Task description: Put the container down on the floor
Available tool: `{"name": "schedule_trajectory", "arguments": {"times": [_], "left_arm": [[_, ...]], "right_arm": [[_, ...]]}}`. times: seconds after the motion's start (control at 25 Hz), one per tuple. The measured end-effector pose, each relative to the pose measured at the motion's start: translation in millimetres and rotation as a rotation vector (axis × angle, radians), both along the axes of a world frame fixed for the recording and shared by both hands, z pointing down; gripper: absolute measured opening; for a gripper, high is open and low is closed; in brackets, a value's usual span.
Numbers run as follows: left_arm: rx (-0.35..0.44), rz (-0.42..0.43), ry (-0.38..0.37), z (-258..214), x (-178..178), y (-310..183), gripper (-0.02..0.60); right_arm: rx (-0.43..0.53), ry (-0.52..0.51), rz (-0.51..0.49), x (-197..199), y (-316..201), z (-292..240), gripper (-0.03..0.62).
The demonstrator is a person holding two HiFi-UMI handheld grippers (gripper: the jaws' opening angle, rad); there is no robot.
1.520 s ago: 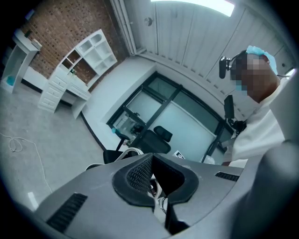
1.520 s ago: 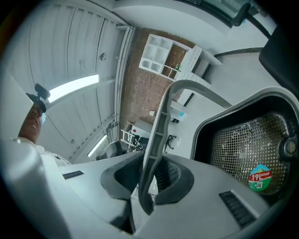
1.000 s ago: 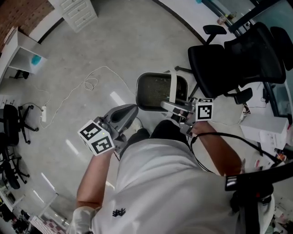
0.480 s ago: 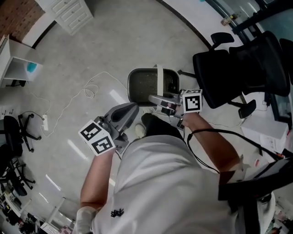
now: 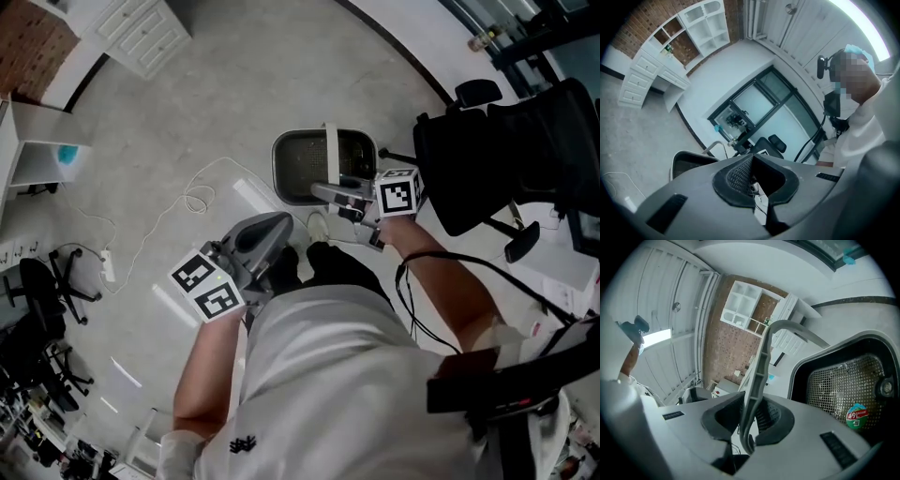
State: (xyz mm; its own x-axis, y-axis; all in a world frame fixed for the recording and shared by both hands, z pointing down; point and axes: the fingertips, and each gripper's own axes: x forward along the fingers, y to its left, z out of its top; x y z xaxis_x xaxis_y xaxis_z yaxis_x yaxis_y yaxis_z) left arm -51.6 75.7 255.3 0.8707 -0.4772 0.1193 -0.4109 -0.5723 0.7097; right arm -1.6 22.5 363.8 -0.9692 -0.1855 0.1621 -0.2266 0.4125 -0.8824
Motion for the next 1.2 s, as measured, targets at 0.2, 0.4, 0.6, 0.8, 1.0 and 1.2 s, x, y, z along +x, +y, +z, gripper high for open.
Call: {"name": "schedule_trajectory", "arguments": {"times": [0.2,0.4,0.6,0.8,1.0,1.2], "left_arm": [[-0.018,0.079,0.001,14.6,-25.6,-25.5,0.009],[-0.058,0.102,-0.005,45.4,-41.7,-56.8,0.009],[-0.106,0.063,0.024,70.6,-37.7,-103.1,0.009],[-0.166,-0.003,0.041,99.4,-27.8,-154.8,0.009],[-0.209,-0.039,0.038,125.2,-10.8,-209.3,0.009],[-0.215,-0.06,0.045,148.4,9.6,-265.7,0.009]], "right_arm": [[-0.018,-0.03,0.067,-21.9,-42.4,19.4,0.041],[-0.064,-0.086,0.116,-31.8,-95.6,51.5,0.041],[-0.074,-0.04,0.096,-36.9,-153.2,95.8,0.041],[-0.11,-0.016,0.045,-47.3,-201.1,158.6,0.041],[-0.126,-0.01,0.025,-48.4,-252.1,204.7,0.041],[-0.155,-0.017,0.019,-40.6,-303.6,252.1,0.041]]}}
